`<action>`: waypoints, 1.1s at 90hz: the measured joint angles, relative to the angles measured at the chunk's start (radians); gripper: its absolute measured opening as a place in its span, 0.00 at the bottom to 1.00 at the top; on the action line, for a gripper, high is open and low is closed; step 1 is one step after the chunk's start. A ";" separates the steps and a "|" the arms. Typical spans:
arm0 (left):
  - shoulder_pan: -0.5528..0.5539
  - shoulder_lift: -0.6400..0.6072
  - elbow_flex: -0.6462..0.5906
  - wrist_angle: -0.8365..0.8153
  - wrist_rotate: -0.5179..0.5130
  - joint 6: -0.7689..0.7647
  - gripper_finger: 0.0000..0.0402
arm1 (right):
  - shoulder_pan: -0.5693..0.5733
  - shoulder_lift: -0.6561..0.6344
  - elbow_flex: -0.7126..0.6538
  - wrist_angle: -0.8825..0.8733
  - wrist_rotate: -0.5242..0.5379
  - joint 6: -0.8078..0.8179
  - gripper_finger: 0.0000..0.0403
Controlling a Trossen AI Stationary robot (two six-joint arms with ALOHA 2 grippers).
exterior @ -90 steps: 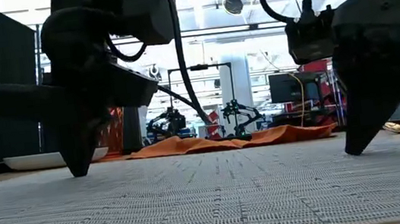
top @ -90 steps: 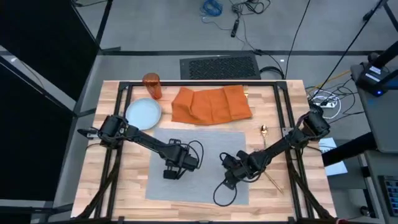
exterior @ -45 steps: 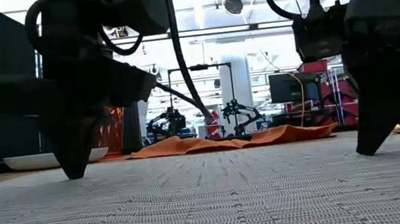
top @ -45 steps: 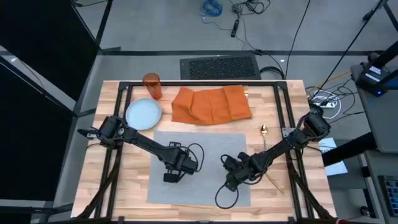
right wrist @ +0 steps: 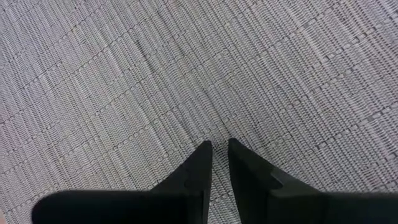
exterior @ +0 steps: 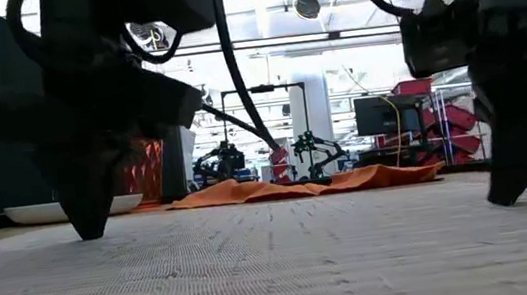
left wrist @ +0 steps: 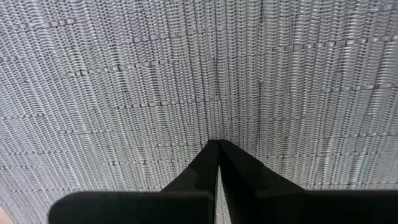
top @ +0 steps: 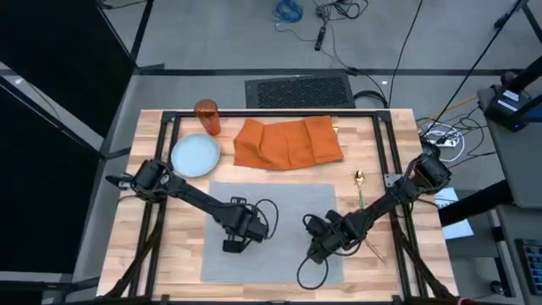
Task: Set table place
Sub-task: Adjust the grey placemat, then fold the orange napkin
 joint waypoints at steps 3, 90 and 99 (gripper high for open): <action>0.000 0.000 0.003 -0.003 0.001 0.000 0.00 | 0.000 -0.001 0.000 0.000 -0.002 0.000 0.09; 0.210 -0.241 0.196 -0.539 -0.568 -0.002 0.00 | -0.131 -0.427 -0.001 -0.227 0.307 -0.340 0.09; 0.299 -0.322 0.196 -0.542 -0.637 0.024 0.00 | -0.165 -0.468 -0.001 -0.243 0.351 -0.441 0.09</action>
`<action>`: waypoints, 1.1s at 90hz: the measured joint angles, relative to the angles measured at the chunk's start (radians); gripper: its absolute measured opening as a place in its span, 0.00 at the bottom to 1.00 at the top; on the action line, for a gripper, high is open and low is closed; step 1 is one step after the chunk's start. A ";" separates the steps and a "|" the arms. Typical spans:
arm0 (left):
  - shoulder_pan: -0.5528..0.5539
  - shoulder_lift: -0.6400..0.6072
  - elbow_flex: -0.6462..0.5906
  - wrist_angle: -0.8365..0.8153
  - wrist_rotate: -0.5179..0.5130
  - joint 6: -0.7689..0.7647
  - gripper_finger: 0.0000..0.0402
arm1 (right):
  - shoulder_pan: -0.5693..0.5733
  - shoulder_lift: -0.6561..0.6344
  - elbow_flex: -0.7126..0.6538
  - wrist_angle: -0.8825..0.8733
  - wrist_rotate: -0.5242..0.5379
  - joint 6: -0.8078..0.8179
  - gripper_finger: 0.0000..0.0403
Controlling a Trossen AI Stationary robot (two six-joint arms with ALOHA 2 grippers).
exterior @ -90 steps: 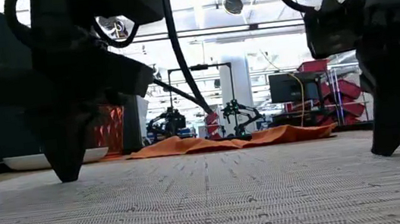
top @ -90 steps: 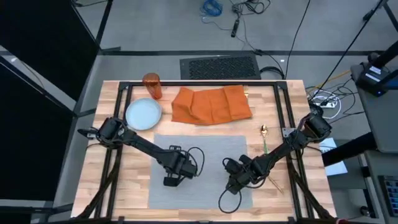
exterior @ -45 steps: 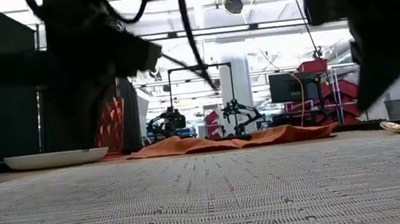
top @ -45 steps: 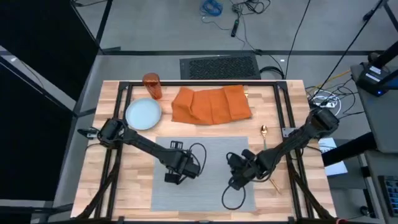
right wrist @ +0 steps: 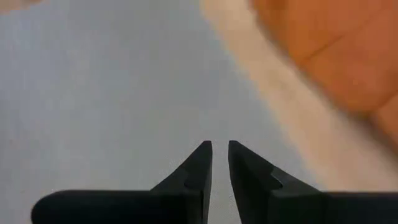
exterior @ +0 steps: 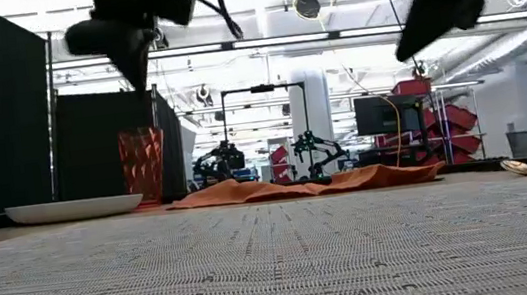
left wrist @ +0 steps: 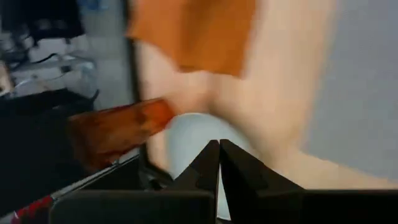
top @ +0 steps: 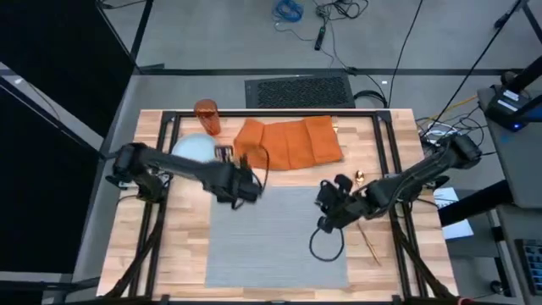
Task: Set table place
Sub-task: Fold the orange napkin
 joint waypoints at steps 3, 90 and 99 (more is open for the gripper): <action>0.033 -0.025 0.000 -0.001 -0.017 0.017 0.00 | -0.013 -0.012 0.000 -0.004 0.009 -0.036 0.09; 0.545 -0.158 0.000 0.327 -0.058 0.336 0.00 | -0.344 -0.084 0.001 0.234 0.176 -0.776 0.09; 0.545 -0.156 0.000 0.357 -0.056 0.335 0.00 | -0.351 -0.084 0.001 0.240 0.176 -0.776 0.09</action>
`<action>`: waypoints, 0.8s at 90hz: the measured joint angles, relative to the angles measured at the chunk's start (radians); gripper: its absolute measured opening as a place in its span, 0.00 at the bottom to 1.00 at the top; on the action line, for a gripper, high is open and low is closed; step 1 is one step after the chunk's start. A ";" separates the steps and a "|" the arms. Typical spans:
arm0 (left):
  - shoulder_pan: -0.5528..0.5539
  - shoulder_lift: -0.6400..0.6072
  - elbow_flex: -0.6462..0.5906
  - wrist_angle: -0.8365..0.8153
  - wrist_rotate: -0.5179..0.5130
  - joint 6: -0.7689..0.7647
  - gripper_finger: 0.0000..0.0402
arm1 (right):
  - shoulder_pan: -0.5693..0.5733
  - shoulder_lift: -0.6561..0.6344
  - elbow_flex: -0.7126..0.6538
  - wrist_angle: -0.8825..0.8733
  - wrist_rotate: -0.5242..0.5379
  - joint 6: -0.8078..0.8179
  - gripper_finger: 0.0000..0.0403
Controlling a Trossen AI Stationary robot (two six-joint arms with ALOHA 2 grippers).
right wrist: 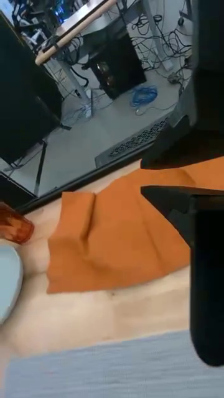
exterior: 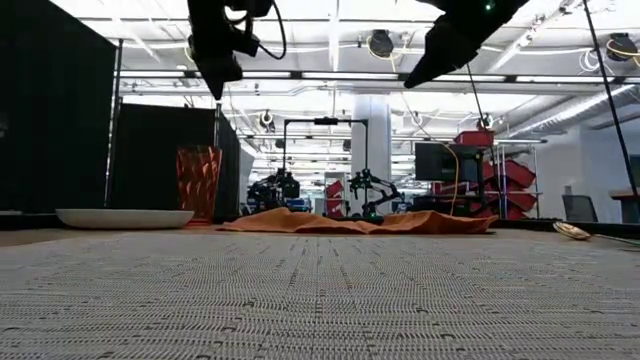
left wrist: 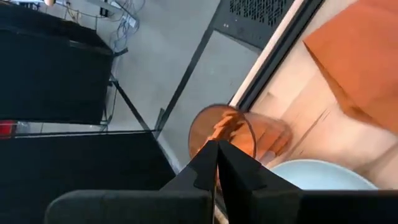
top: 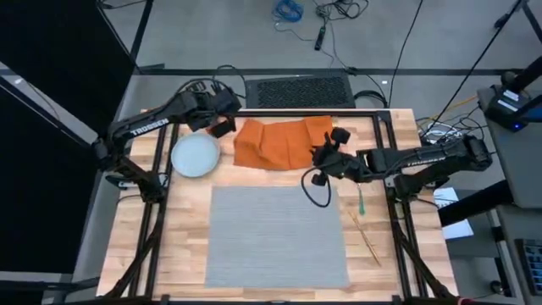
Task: Set table place
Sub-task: Fold the orange napkin
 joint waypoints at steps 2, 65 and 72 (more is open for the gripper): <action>0.000 0.000 0.000 0.010 0.000 -0.001 0.00 | -0.001 0.000 0.000 0.000 0.000 0.000 0.09; 0.121 0.315 -0.020 0.259 0.196 0.132 0.00 | -0.006 0.001 0.000 -0.004 -0.004 -0.045 0.09; 0.146 0.323 -0.020 0.330 0.287 0.148 0.00 | -0.007 0.001 0.000 -0.004 -0.004 -0.045 0.09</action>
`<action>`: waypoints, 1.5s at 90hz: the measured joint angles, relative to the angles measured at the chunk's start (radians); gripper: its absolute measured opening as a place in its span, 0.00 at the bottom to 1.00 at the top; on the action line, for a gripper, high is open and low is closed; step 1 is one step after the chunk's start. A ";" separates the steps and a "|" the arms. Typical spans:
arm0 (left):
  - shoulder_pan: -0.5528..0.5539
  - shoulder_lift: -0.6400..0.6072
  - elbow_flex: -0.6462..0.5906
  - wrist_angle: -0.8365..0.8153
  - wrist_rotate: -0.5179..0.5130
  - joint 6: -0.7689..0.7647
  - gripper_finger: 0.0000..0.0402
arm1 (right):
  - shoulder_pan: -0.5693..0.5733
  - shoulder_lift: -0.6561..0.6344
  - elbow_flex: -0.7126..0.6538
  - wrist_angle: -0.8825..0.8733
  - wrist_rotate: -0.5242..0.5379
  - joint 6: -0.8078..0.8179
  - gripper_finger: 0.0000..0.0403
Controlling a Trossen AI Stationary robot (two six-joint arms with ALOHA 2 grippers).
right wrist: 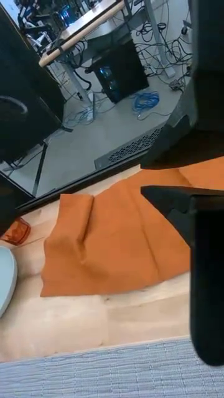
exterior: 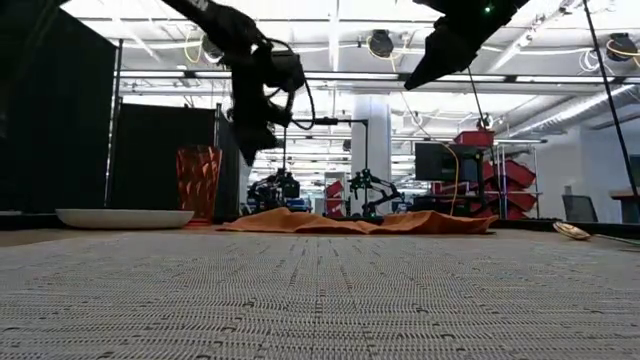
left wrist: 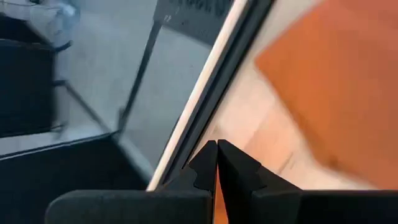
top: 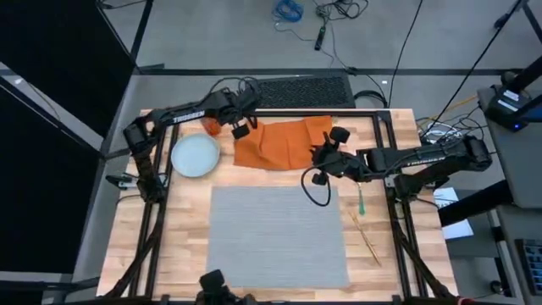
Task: Set table place
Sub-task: Fold the orange napkin
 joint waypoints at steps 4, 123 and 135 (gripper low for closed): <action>0.014 0.002 0.000 0.041 0.070 0.004 0.00 | -0.001 0.001 0.000 0.001 0.000 0.000 0.09; 0.209 0.163 0.009 0.109 0.529 -0.237 0.00 | -0.038 0.003 0.000 0.015 -0.193 0.007 0.09; 0.222 0.204 0.045 0.064 0.493 -0.229 0.02 | -0.038 0.003 0.000 0.036 -0.230 -0.003 0.09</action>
